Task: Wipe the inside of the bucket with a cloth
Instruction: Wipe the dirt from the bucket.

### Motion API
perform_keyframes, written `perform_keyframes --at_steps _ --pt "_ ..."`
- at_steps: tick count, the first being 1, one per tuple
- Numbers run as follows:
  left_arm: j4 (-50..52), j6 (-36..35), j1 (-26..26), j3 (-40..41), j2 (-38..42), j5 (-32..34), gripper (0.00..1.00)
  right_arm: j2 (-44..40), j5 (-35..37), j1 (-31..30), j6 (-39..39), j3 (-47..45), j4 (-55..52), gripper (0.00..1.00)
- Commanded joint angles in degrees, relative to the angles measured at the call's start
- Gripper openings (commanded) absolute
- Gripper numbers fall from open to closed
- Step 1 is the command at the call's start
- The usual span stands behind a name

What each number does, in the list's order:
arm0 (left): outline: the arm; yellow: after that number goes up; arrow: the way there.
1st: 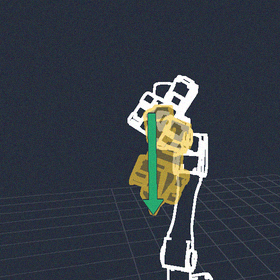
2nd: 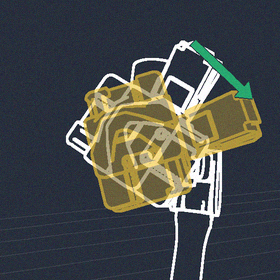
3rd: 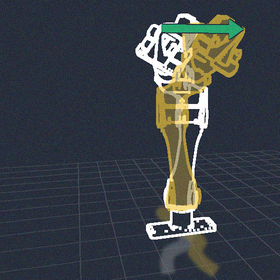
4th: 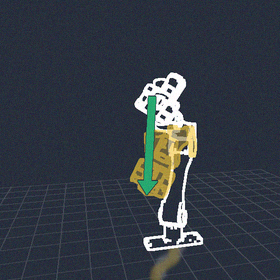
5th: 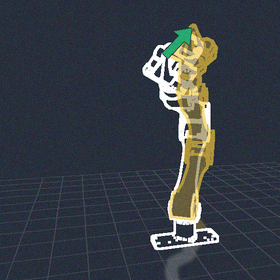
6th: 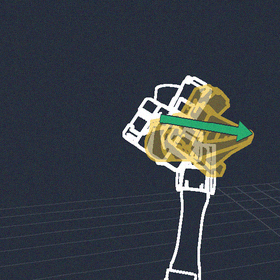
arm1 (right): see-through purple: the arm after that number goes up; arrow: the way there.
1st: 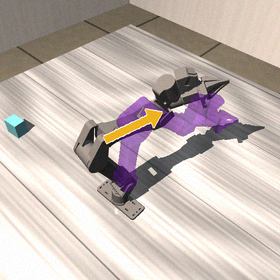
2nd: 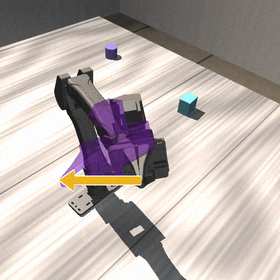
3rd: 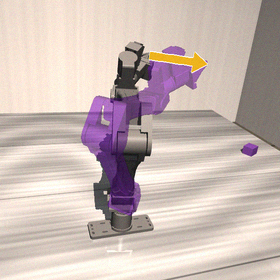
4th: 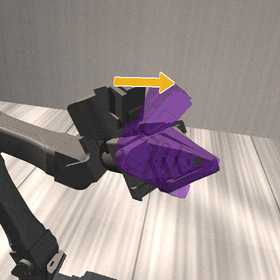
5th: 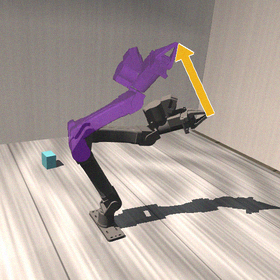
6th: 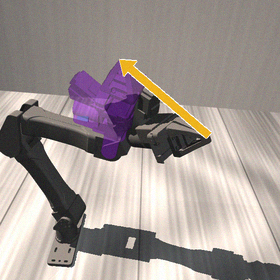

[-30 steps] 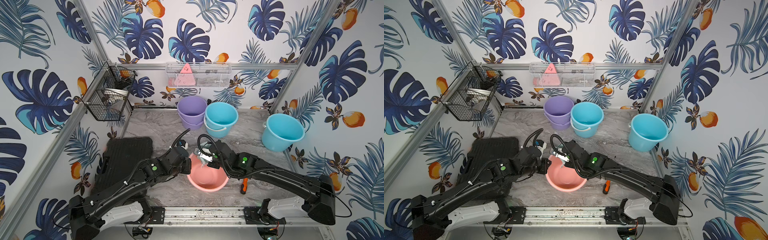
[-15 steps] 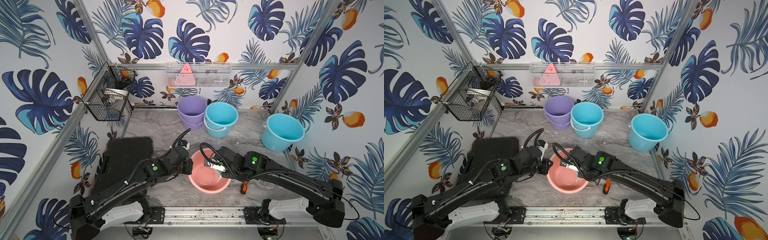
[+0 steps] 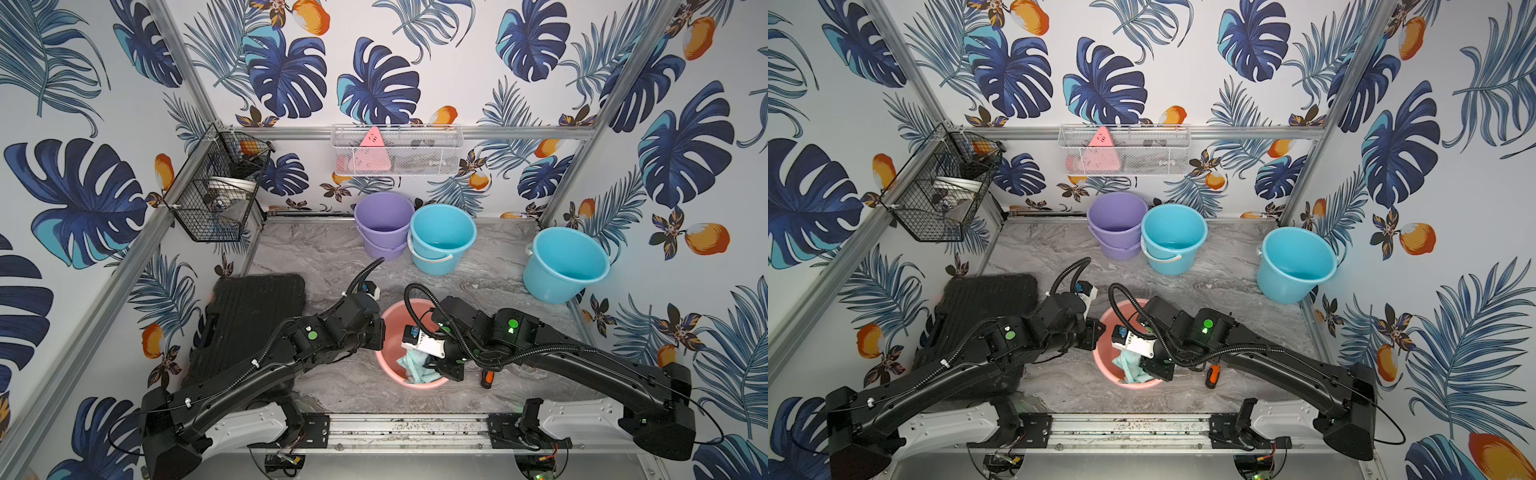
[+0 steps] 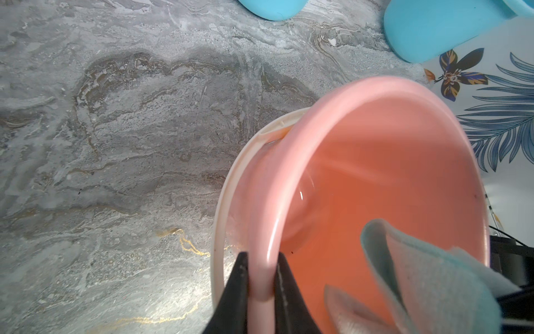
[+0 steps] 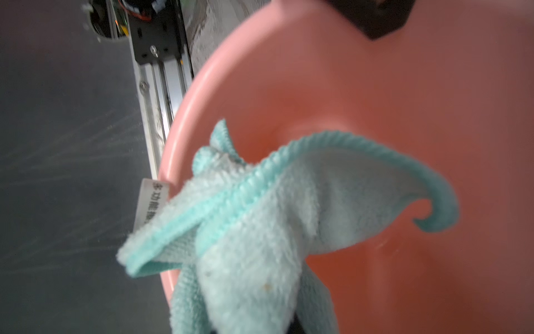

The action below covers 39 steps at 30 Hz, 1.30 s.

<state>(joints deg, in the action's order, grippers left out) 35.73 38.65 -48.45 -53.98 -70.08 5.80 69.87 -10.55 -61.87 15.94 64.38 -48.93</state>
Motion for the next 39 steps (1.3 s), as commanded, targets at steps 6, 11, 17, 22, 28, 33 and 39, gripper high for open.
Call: perform_keyframes --at_steps 6,11,17,22,28,33,39 --pt "-1.14 -0.32 0.0 -0.66 -0.55 -0.33 0.0 2.51 6.43 -0.27 -8.65 -3.22 27.09 0.0" --pt "-1.09 -0.44 0.01 -0.69 -0.5 -0.31 0.0 6.64 18.64 -0.35 -3.8 -0.94 29.85 0.0" --pt "-0.35 -0.38 -0.08 -0.89 0.03 0.16 0.0 9.89 33.86 -0.37 4.67 0.19 30.6 0.0" --pt "0.26 -0.67 -0.02 -0.91 0.48 0.52 0.0 10.34 44.14 -0.4 10.98 1.83 25.47 0.0" --pt "0.42 -0.67 0.0 -1.17 0.39 0.61 0.0 7.5 50.32 -0.36 12.4 1.81 14.53 0.0" --pt "1.32 -1.04 0.01 -1.92 0.12 1.21 0.0 3.62 50.94 -0.4 9.98 2.36 4.19 0.0" --pt "1.28 -0.66 -0.01 -1.9 0.23 1.33 0.0 0.82 40.44 -0.36 4.68 5.13 -11.91 0.0"
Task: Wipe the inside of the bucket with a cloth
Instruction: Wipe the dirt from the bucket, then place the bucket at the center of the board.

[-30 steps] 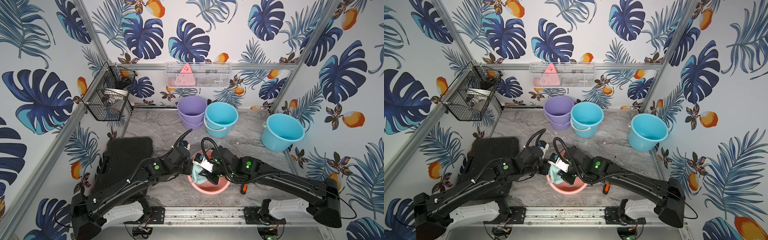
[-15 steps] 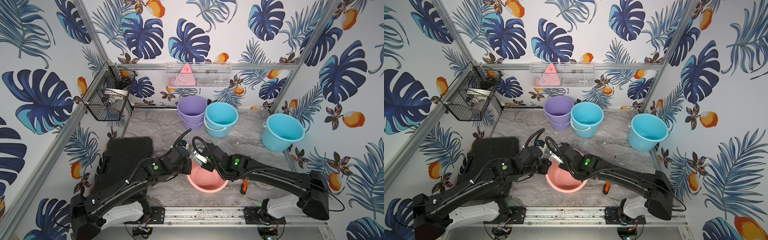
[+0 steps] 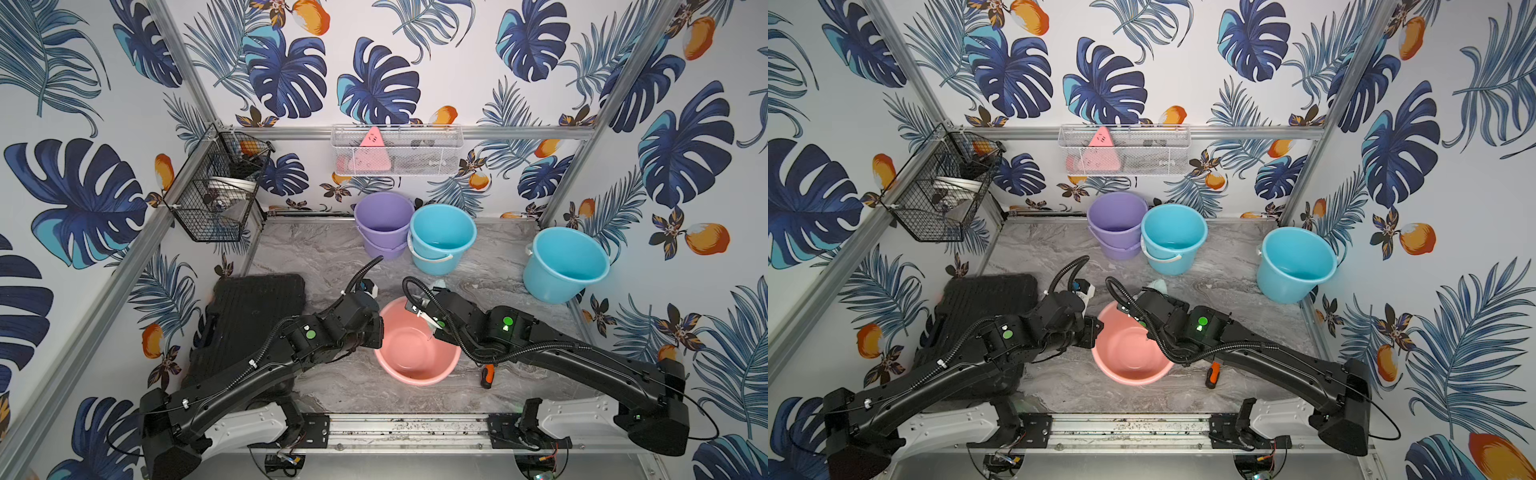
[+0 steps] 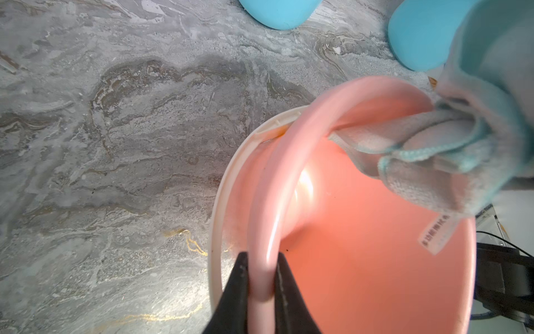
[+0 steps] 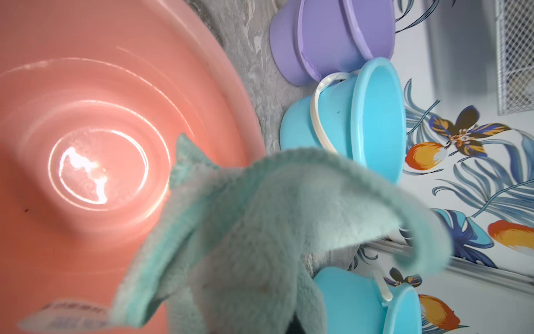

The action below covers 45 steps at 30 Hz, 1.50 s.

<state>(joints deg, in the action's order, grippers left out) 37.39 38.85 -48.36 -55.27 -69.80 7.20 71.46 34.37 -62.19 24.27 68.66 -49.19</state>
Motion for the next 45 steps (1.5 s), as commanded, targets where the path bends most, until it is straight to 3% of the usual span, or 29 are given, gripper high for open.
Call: perform_keyframes --at_steps 1,6,12,21,28,35,40,45 --pt "-0.42 -0.83 -0.1 -0.63 -0.13 -0.08 0.0 -1.11 -7.52 -0.04 -4.39 1.2 -14.01 0.0" --pt "-0.56 -0.79 -0.15 -1.04 -0.58 -0.17 0.0 -2.84 -21.43 -0.12 -7.33 1.82 -19.57 0.0" --pt "-0.99 -0.49 -0.12 -1.44 -0.91 -0.41 0.0 -4.78 -37.56 -0.21 -9.01 0.87 -15.94 0.0" --pt "-1.53 0.51 -0.07 -1.02 -0.91 -0.7 0.0 -4.95 -48.58 -0.27 -17.95 -5.57 9.29 0.0" --pt "-0.94 1.97 -0.08 -0.85 -0.34 -0.03 0.0 -2.2 -44.46 -0.3 -26.64 -7.67 28.03 0.0" --pt "-0.16 4.58 1.98 -1.15 1.06 0.21 0.0 -4.06 -33.23 -0.22 -27.26 -5.52 31.92 0.0" --pt "-0.11 6.35 8.4 -0.25 3.28 -3.56 0.0 -9.95 -21.55 -0.21 -24.76 -5.74 32.01 0.0" --pt "0.8 8.02 18.93 1.11 6.29 -7.53 0.0 -15.84 -13.31 -0.21 -21.66 -5.82 30.35 0.0"
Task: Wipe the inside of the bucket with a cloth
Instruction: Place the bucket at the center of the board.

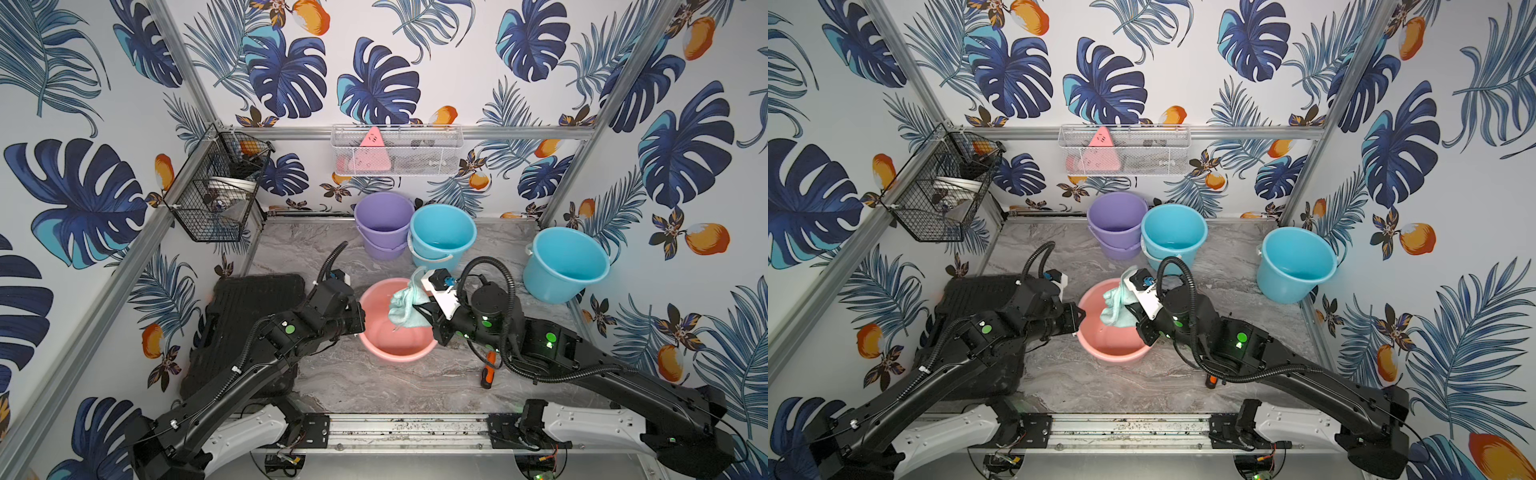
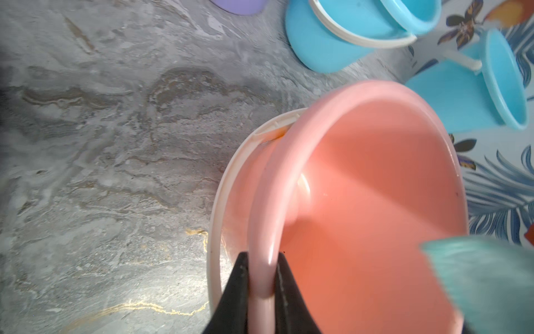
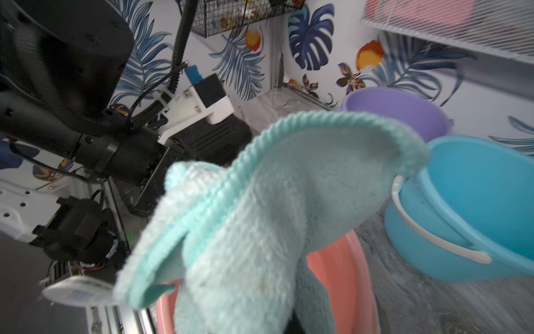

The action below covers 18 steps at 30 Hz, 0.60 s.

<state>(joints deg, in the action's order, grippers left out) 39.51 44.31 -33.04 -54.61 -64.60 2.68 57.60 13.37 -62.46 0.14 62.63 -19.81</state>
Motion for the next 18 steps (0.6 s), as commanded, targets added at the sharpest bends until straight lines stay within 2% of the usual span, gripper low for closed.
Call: perform_keyframes --at_steps 1,6,10,13,18 --pt "-1.15 2.7 5.67 0.55 1.58 -3.47 0.0 -2.88 8.62 0.0 2.87 0.27 0.51 0.0" --pt "-1.82 1.85 16.83 0.17 1.9 -7.61 0.0 -6.29 11.71 0.05 4.29 0.39 -1.74 0.0" --pt "-3.5 2.75 23.71 -0.7 0.73 -9.03 0.0 -7.67 12.73 0.01 4.73 0.43 -2.86 0.0" --pt "-5.41 5.1 26.72 -1.35 -0.37 -7.15 0.0 -8.3 13.05 0.05 4.95 0.39 -3.47 0.0" --pt "-9.08 11.4 29.19 -1.8 -2.54 0.24 0.0 -8.87 13.09 0.05 5.37 0.72 -4.04 0.0"
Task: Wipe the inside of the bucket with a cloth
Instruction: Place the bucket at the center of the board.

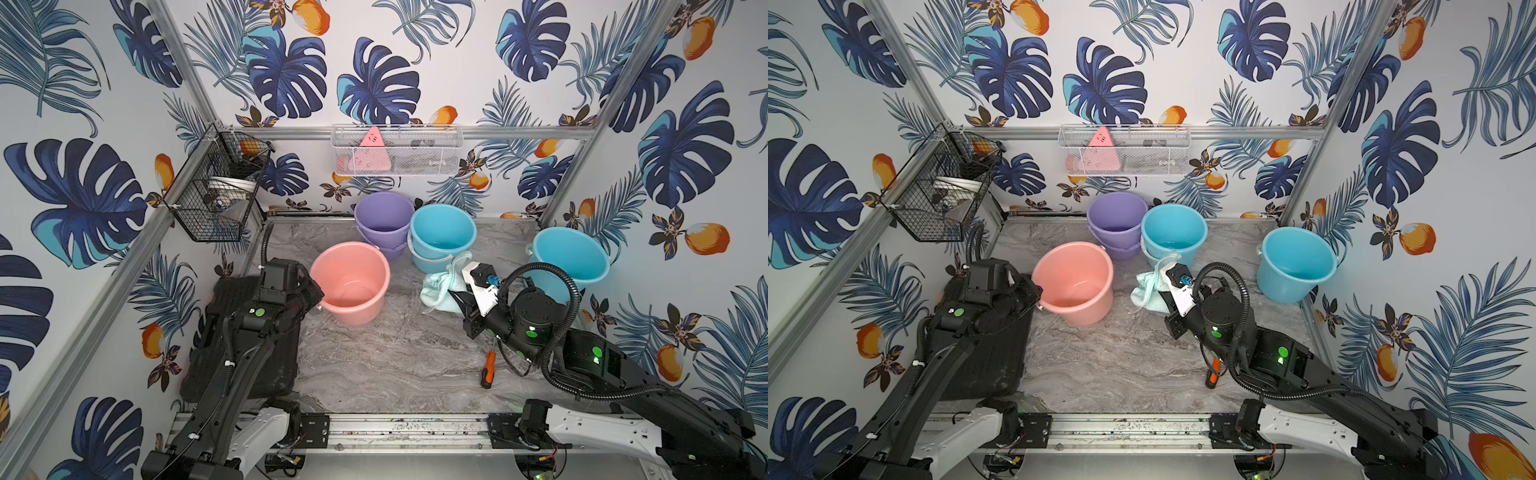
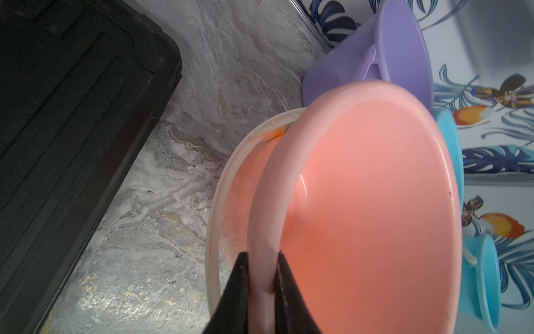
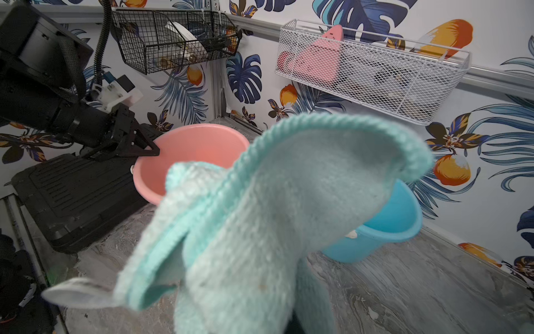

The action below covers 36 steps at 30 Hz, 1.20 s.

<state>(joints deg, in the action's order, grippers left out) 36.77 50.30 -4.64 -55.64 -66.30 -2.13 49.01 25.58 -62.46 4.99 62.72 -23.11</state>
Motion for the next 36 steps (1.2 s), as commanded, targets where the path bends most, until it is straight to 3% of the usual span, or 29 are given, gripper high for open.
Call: perform_keyframes --at_steps 1,8,13,27,36 --pt "-7.26 6.81 1.15 -0.92 -1.32 6.89 0.0 -0.32 0.79 0.05 0.61 0.73 -1.0 0.0" --pt "-10.46 16.27 2.27 -2.33 -5.97 19.54 0.0 -1.33 0.86 0.03 1.01 1.7 -3.01 0.0" --pt "-11.99 21.97 2.36 -5.19 -11.78 24.11 0.0 -2.49 1.14 0.05 1.2 1.45 -3.96 0.0" --pt "-11.47 28.19 1.26 -18.2 -29.25 31.78 0.0 -1.37 -0.19 0.05 2.56 1.19 -3.61 0.0" --pt "-10.01 30.24 1.02 -26.12 -38.55 29.19 0.0 -0.84 -1.1 0.05 2.52 0.95 -3.95 0.0"
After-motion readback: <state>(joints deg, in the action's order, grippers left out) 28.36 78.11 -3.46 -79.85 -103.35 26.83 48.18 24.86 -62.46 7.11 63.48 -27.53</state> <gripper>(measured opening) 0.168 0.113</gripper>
